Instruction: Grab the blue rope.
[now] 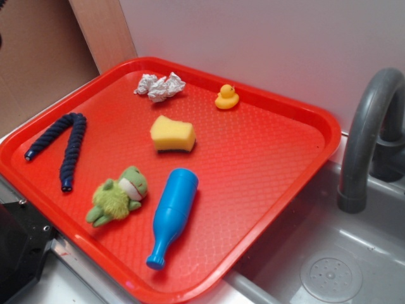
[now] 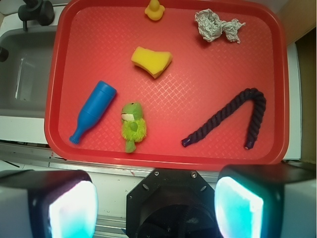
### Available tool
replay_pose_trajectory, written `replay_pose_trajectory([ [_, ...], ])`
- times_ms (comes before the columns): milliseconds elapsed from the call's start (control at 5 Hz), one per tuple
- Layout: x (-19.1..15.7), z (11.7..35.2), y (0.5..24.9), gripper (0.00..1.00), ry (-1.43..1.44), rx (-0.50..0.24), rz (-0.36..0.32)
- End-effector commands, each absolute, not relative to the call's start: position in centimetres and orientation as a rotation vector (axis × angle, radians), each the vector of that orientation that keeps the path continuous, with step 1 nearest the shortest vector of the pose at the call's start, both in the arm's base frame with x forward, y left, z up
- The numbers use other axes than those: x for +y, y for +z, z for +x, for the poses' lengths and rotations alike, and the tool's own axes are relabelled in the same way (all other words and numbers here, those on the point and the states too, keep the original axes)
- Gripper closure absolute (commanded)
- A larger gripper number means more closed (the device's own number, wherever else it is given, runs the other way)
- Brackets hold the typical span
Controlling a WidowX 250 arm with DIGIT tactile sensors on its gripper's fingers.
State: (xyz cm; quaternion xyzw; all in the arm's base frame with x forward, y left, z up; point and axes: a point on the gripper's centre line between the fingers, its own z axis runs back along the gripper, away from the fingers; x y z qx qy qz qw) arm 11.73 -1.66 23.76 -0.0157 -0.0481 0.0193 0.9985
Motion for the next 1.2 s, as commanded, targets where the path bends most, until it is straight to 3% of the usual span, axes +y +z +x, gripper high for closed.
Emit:
replay_pose_trajectory([
  [0,-1.7,11.7,23.8,0.00,0.039,-0.096,-0.031],
  [200,0.8,13.2,21.5,0.00,0.172,-0.133,-0.023],
  [400,3.9,14.3,19.3,0.00,0.270,-0.095,-0.021],
  [800,9.0,14.5,15.4,0.00,0.546,-0.183,0.087],
  [1000,10.5,14.4,12.8,0.00,0.609,-0.204,0.108],
])
